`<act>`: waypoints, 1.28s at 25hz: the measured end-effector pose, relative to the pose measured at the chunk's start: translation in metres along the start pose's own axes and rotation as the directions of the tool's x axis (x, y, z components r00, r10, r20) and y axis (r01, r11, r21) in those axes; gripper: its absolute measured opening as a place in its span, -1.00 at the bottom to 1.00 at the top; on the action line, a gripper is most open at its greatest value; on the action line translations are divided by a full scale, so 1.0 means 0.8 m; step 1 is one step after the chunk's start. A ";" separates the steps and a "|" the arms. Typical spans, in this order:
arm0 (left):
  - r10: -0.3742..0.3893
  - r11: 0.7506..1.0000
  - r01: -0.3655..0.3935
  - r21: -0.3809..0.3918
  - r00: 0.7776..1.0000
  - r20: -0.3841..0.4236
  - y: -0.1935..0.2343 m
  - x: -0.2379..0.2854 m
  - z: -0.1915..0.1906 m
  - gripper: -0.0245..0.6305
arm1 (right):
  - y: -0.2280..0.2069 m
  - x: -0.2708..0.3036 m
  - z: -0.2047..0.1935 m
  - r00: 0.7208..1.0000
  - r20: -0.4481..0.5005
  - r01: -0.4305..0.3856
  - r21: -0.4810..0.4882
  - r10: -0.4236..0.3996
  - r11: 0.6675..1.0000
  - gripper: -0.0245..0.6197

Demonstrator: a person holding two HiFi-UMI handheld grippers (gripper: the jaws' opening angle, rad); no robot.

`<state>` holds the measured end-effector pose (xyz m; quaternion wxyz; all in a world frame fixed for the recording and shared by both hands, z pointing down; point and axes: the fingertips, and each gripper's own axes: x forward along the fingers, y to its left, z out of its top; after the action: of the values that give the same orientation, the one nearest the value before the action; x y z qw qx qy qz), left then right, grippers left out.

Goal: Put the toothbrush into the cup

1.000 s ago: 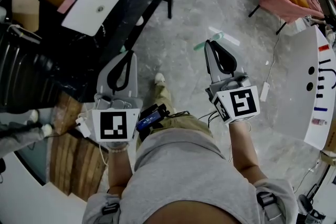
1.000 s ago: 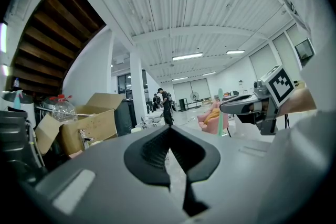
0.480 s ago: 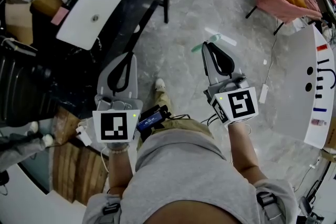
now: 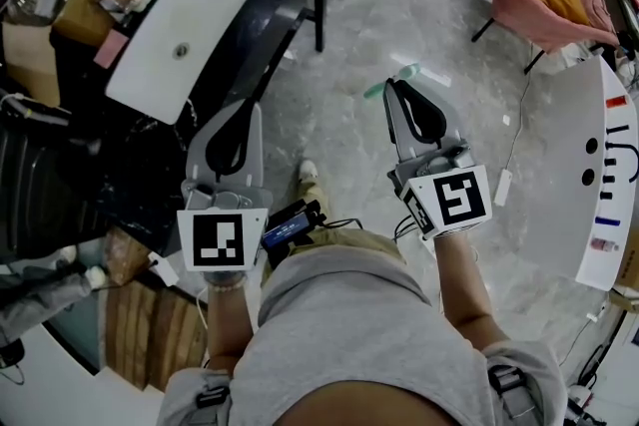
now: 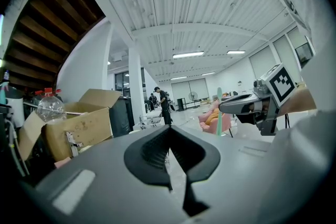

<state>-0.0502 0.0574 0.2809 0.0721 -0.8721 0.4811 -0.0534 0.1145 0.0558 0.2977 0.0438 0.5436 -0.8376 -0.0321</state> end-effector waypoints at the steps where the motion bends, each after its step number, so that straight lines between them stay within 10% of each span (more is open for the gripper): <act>1: 0.000 1.000 0.000 -0.002 1.000 -0.002 0.005 0.006 -0.001 -0.89 | -0.003 0.008 0.000 1.000 -0.002 0.000 0.000 0.000 1.000 -0.85; 32: 0.006 1.000 -0.006 -0.028 1.000 0.001 0.143 0.178 -0.011 -0.89 | -0.068 0.215 0.028 1.000 -0.006 -0.002 -0.033 0.002 0.999 -0.85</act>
<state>-0.0712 -0.1245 0.2729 0.0602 -0.8716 0.4843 -0.0458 0.0919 -0.1234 0.2767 0.0555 0.5421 -0.8373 -0.0441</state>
